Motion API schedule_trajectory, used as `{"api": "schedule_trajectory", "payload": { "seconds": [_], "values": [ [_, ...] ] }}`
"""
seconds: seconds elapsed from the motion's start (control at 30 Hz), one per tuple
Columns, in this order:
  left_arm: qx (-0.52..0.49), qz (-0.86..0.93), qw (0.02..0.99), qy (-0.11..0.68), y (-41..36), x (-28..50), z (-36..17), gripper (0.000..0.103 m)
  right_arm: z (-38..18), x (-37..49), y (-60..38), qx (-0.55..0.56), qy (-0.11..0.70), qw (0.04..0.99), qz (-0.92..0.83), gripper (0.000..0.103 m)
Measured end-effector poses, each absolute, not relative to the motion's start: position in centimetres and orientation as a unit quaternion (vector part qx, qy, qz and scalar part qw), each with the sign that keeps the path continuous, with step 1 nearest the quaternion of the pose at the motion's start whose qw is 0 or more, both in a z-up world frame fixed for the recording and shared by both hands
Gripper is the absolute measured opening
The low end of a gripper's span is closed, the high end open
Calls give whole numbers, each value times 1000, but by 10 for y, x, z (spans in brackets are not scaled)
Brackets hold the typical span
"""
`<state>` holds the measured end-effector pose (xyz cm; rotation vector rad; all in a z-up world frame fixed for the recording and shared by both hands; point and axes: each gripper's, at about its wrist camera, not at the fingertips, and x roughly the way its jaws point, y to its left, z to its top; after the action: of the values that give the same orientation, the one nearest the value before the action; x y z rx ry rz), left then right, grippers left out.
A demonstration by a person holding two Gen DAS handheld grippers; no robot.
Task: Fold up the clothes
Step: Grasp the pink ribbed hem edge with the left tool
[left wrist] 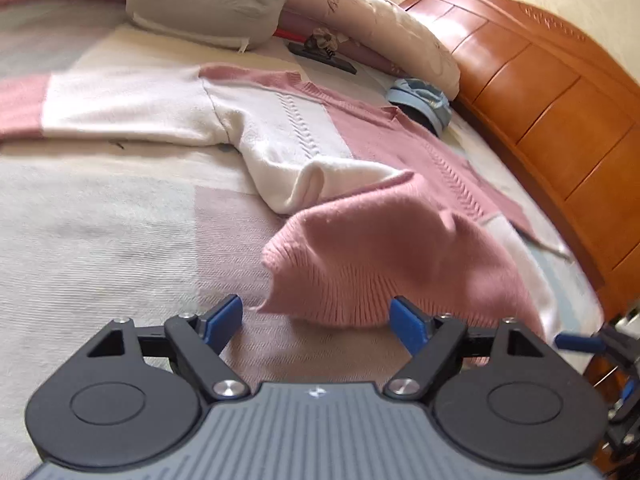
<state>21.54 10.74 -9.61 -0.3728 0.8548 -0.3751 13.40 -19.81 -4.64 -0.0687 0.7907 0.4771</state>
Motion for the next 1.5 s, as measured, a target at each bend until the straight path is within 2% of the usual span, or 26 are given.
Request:
{"api": "schedule_trajectory", "payload": {
  "seconds": [0.13, 0.33, 0.47, 0.67, 0.87, 1.2, 1.4, 1.5],
  "values": [
    [-262, -227, 847, 404, 108, 229, -106, 84, -53, 142, -203, -19, 392, 892, 224, 103],
    [-309, -257, 833, 381, 101, 246, -117, 87, -55, 147, -213, 4, 397, 892, 214, 103],
    [-366, -264, 800, 394, 104, 261, -121, 86, -56, 149, -218, 18, 399, 893, 208, 103],
    [-346, -312, 789, 400, 88, 246, -124, 87, -54, 142, -226, 25, 392, 894, 214, 103],
    [-425, -263, 778, 381, 92, 257, -126, 85, -54, 139, -233, 48, 394, 895, 205, 103],
    [-487, -275, 768, 311, 115, 201, -113, 84, -46, 123, -242, 54, 376, 902, 205, 103],
    [-487, -231, 772, 337, 130, 201, -136, 84, -45, 119, -238, 43, 373, 902, 212, 103],
    [-489, -228, 769, 342, 130, 211, -146, 79, -46, 118, -238, 46, 376, 901, 210, 103]
  ]
}}
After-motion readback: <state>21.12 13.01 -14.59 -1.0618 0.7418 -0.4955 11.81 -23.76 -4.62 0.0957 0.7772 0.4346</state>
